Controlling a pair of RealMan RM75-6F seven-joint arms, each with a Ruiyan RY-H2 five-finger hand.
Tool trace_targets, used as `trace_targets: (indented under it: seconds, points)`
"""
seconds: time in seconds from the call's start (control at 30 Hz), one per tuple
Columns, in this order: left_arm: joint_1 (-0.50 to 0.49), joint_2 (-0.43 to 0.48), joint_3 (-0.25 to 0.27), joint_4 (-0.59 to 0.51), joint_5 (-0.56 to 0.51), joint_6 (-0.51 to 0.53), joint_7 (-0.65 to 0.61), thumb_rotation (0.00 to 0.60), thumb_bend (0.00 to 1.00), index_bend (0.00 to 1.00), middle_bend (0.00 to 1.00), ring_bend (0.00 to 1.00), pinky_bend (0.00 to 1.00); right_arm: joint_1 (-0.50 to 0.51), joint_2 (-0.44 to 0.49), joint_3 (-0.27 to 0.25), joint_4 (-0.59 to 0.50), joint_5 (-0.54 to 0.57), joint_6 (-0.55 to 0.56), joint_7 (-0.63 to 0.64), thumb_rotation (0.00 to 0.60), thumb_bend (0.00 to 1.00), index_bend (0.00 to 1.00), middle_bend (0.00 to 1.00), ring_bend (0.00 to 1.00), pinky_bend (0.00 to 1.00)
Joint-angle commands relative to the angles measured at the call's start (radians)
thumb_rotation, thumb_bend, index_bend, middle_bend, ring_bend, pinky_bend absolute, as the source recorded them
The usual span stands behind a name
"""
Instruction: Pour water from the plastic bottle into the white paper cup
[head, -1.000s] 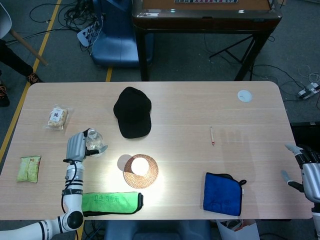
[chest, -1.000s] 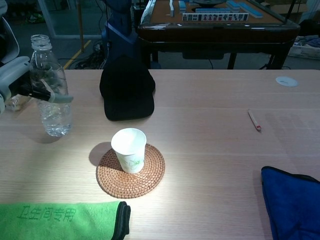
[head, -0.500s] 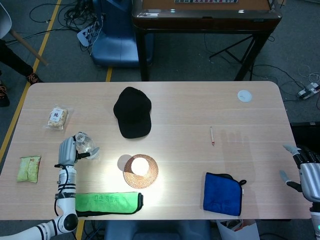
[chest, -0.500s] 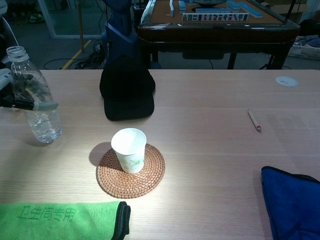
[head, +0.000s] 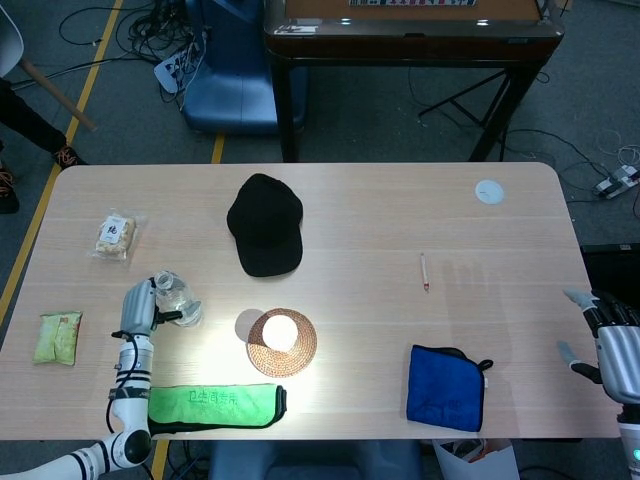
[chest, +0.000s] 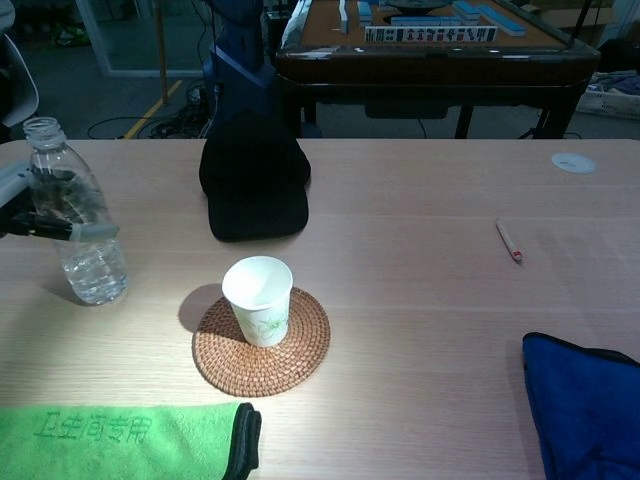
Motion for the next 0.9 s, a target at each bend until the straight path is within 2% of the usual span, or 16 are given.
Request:
trace_targets:
  seconds: [0.03, 0.2, 0.47, 0.53, 0.67, 0.9]
  points:
    - [0.0, 0.01, 0.011, 0.006, 0.019, -0.022, -0.035, 0.6, 0.13, 0.63, 0.56, 0.36, 0.36, 0.001, -0.001, 0.0, 0.0, 0.0, -0.002, -0.002, 0.6, 0.26, 0.22, 0.28, 0.16, 0.26]
    - [0.003, 0.023, 0.015, 0.002, 0.018, -0.045, -0.052, 0.6, 0.13, 0.5, 0.49, 0.31, 0.33, 0.001, -0.001, 0.0, -0.001, 0.0, 0.0, -0.002, 0.6, 0.27, 0.22, 0.28, 0.16, 0.26]
    - [0.009, 0.073, 0.022, -0.041, 0.001, -0.106, -0.071, 0.6, 0.13, 0.1, 0.33, 0.18, 0.27, 0.0, 0.0, -0.001, -0.001, -0.001, 0.002, -0.002, 0.6, 0.27, 0.22, 0.28, 0.16, 0.26]
    - [0.011, 0.083, 0.024, -0.049, 0.002, -0.111, -0.077, 0.6, 0.13, 0.05, 0.3, 0.15, 0.26, 0.0, -0.001, -0.001, -0.001, -0.001, 0.001, -0.003, 0.6, 0.27, 0.22, 0.28, 0.16, 0.26]
    - [0.017, 0.101, 0.028, -0.065, 0.003, -0.116, -0.083, 0.6, 0.11, 0.0, 0.25, 0.11, 0.23, 0.001, -0.002, -0.001, -0.001, 0.0, 0.001, -0.005, 0.6, 0.26, 0.22, 0.28, 0.16, 0.26]
    - [0.034, 0.166, 0.037, -0.154, -0.01, -0.113, -0.037, 0.6, 0.07, 0.0, 0.17, 0.04, 0.19, 0.0, -0.002, -0.002, -0.002, -0.001, 0.002, -0.009, 0.6, 0.26, 0.22, 0.28, 0.16, 0.26]
